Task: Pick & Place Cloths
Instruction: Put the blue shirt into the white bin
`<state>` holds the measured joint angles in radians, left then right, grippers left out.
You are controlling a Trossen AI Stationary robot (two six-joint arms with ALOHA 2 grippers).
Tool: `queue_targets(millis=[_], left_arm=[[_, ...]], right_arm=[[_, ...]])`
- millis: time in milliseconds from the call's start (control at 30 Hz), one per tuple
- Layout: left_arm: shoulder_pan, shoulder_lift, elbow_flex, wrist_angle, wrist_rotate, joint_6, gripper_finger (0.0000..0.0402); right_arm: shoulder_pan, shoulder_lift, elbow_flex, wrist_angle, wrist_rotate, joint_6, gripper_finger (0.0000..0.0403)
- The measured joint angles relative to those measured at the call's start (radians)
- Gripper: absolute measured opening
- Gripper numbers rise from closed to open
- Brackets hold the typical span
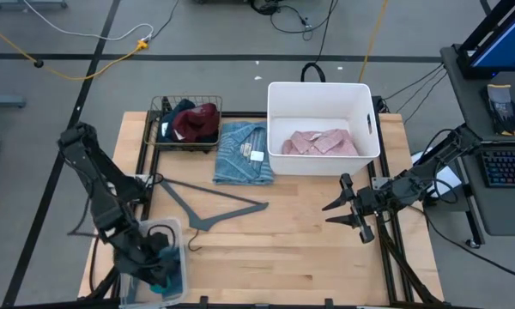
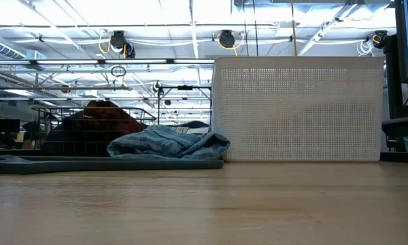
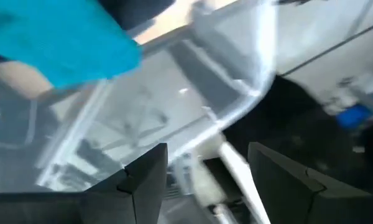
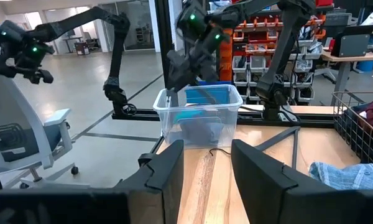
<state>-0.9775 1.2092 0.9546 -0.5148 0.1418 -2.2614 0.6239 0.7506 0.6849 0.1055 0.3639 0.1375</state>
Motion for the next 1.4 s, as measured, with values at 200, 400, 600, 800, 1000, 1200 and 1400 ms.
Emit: queue_targets(millis=[200,400,600,800,1000,1200,1400], left_arm=[[0.012,-0.089,0.000,0.006,-0.264,0.058,0.0205],[0.115,-0.118,0.000,0.182,-0.595,0.450,0.0177],[0.262,-0.111,0.001,0.515,-0.735,1.099,0.0161],[0.391,-0.075,0.001,0.725,-0.738,1.593,0.0161],[0.507,-0.015,0.001,0.641,-0.723,1.694,0.0161],[0.599,0.067,0.001,0.542,-0.636,1.856,0.0161],[0.681,0.123,0.001,0.398,-0.594,1.952,0.0161]], right_arm=[[0.000,0.000,0.000,0.000,-0.002,0.000,0.0126],[0.000,0.000,0.000,-0.012,-0.003,-0.022,0.0126],[0.000,0.000,0.000,-0.013,-0.004,-0.052,0.0126],[0.000,0.000,0.000,-0.013,-0.054,-0.053,0.0126],[0.017,0.000,0.000,-0.013,-0.079,-0.052,0.0126],[0.027,0.000,0.000,-0.013,-0.079,-0.052,0.0126],[0.027,0.000,0.000,-0.012,-0.079,-0.032,0.0126]])
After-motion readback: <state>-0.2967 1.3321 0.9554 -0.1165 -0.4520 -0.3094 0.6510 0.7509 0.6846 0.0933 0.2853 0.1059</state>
